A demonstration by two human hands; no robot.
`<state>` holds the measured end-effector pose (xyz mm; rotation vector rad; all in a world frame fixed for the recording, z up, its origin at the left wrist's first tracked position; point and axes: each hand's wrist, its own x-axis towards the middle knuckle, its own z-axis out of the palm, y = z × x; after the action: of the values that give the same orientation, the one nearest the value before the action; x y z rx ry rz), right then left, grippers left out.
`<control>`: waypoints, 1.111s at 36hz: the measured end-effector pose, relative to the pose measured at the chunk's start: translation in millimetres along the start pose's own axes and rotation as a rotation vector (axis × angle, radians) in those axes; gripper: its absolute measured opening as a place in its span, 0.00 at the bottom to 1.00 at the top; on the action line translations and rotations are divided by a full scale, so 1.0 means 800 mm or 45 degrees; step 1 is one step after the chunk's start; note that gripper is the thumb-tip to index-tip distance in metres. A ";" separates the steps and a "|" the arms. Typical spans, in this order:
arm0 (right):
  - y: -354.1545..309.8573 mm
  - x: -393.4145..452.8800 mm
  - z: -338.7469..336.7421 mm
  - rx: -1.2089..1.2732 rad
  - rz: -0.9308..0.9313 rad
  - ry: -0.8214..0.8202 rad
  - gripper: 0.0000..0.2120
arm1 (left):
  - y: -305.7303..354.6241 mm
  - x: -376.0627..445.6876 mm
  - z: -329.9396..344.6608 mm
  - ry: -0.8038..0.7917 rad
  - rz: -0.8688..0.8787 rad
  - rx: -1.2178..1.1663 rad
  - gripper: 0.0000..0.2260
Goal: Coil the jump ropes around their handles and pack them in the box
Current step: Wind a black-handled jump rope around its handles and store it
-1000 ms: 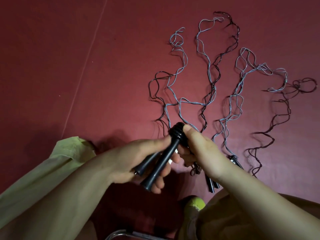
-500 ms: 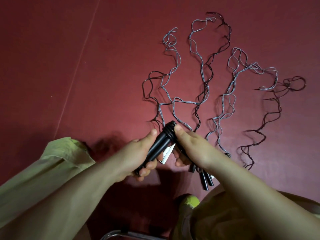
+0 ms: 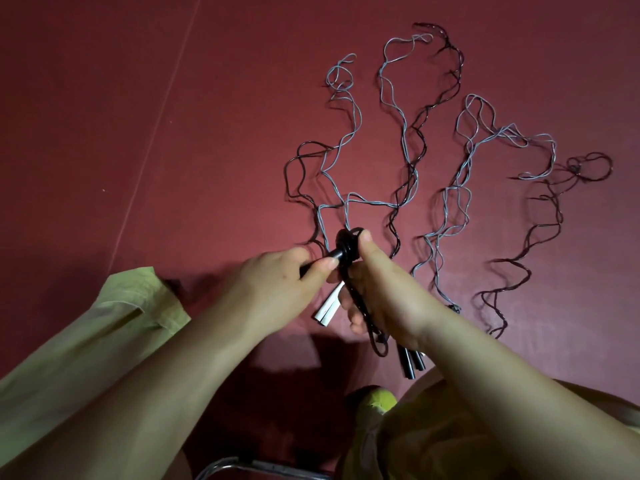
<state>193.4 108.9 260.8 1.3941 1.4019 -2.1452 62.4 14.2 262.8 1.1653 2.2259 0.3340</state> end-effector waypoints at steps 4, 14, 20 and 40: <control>0.000 0.003 -0.005 0.013 -0.123 0.087 0.33 | 0.011 0.003 -0.006 0.083 0.067 0.100 0.21; -0.006 -0.001 -0.013 0.266 -0.262 0.096 0.22 | 0.027 0.018 -0.018 -0.239 -0.039 -0.257 0.19; -0.005 -0.001 -0.016 0.248 -0.342 0.011 0.21 | 0.021 0.022 -0.021 -0.524 -0.103 -0.642 0.22; -0.015 -0.010 -0.030 -0.066 -0.451 0.013 0.27 | 0.030 0.004 -0.020 -0.811 -0.306 -1.364 0.26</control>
<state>203.9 132.0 271.9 1.2132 1.8107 -2.2875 66.9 31.6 285.6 0.3248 1.2628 0.7869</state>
